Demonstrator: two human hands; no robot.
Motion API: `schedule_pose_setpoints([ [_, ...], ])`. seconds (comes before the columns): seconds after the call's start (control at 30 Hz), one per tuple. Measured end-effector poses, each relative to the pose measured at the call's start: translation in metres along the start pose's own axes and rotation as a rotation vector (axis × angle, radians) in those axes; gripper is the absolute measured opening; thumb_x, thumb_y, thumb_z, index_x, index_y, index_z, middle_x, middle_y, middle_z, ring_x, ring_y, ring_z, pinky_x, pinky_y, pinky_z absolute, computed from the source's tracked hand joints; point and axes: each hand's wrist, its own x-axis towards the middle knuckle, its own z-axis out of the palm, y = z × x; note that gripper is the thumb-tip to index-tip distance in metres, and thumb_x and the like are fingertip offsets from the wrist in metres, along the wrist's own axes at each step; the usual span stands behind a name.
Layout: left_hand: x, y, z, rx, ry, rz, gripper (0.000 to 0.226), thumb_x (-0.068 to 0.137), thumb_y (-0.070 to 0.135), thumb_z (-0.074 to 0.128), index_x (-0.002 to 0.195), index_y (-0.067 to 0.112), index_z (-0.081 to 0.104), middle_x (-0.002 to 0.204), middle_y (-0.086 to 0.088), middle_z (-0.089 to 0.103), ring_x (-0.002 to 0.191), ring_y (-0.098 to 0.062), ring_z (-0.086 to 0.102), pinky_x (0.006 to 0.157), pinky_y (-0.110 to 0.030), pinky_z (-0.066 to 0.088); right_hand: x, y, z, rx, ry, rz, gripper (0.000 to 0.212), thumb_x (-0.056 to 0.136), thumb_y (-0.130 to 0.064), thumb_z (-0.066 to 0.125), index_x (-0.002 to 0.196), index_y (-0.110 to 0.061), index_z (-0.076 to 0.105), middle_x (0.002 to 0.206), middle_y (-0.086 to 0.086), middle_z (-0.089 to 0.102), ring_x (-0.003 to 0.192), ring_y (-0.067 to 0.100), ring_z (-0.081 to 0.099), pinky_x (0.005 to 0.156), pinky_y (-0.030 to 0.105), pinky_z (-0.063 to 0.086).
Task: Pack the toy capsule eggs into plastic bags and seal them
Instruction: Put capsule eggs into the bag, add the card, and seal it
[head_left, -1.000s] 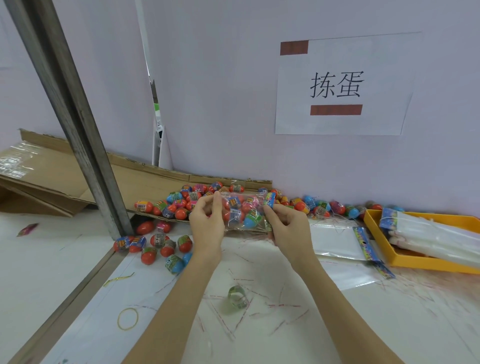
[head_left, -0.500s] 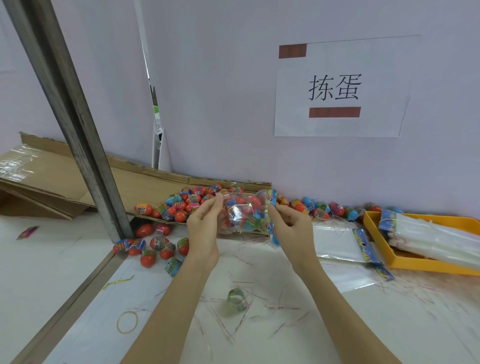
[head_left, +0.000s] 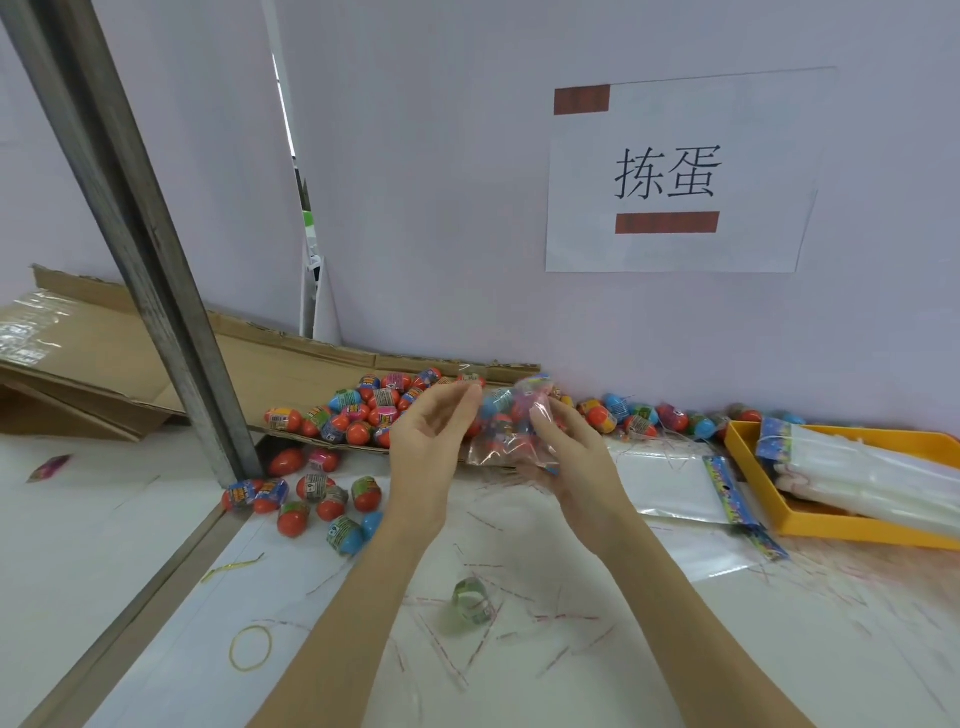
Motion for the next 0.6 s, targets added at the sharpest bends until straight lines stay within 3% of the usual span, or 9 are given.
schedule_pose_setpoints([
  [0.07, 0.004, -0.002, -0.004, 0.070, 0.022, -0.031, 0.028, 0.091, 0.038, 0.076, 0.117, 0.028, 0.074, 0.114, 0.008, 0.077, 0.110, -0.007, 0.070, 0.092, -0.022, 0.056, 0.000, 0.001, -0.002, -0.032, -0.020, -0.020, 0.021, 0.101, -0.030, 0.066, 0.121, -0.027, 0.073, 0.112, 0.006, 0.075, 0.099, 0.017, 0.072, 0.078, 0.028, 0.059],
  [0.13, 0.006, -0.002, -0.006, 0.075, -0.024, -0.185, 0.041, 0.088, 0.051, 0.074, 0.122, 0.027, 0.072, 0.116, 0.008, 0.077, 0.110, -0.009, 0.071, 0.095, -0.029, 0.057, 0.000, 0.000, -0.001, -0.047, -0.083, -0.021, 0.023, 0.103, -0.025, 0.064, 0.124, -0.025, 0.071, 0.113, 0.004, 0.076, 0.103, 0.019, 0.071, 0.083, 0.036, 0.060],
  [0.23, 0.006, -0.001, -0.006, -0.044, -0.047, -0.356, 0.040, 0.088, 0.048, 0.074, 0.112, 0.016, 0.077, 0.104, -0.004, 0.080, 0.091, -0.019, 0.076, 0.074, -0.031, 0.061, -0.001, -0.001, -0.001, -0.083, -0.181, -0.012, 0.025, 0.104, -0.023, 0.061, 0.127, -0.026, 0.069, 0.114, 0.006, 0.076, 0.098, 0.025, 0.073, 0.082, 0.040, 0.061],
  [0.37, 0.012, 0.001, -0.012, -0.272, 0.132, -0.374, 0.012, 0.095, 0.014, 0.074, 0.105, 0.011, 0.080, 0.091, -0.005, 0.079, 0.079, -0.014, 0.075, 0.062, -0.024, 0.060, -0.001, 0.001, -0.003, -0.286, -0.178, -0.075, 0.023, 0.106, -0.023, 0.059, 0.122, -0.033, 0.072, 0.105, 0.004, 0.077, 0.079, 0.017, 0.064, 0.064, 0.029, 0.053],
  [0.47, 0.019, 0.002, -0.027, -0.314, 0.257, -0.339, 0.014, 0.098, 0.010, 0.070, 0.110, 0.009, 0.077, 0.094, -0.005, 0.080, 0.083, -0.012, 0.076, 0.070, -0.023, 0.060, 0.000, 0.004, -0.007, -0.461, -0.184, -0.104, 0.022, 0.105, -0.023, 0.059, 0.123, -0.032, 0.071, 0.100, -0.002, 0.078, 0.073, 0.011, 0.065, 0.061, 0.026, 0.053],
  [0.6, 0.023, 0.001, -0.043, -0.370, 0.307, -0.306, 0.015, 0.100, 0.010, 0.067, 0.112, 0.008, 0.075, 0.093, -0.005, 0.079, 0.082, -0.012, 0.075, 0.073, -0.021, 0.060, 0.000, 0.002, -0.012, -0.425, -0.164, -0.068, 0.020, 0.103, -0.023, 0.063, 0.120, -0.021, 0.072, 0.096, 0.003, 0.078, 0.069, 0.015, 0.062, 0.058, 0.029, 0.053],
])
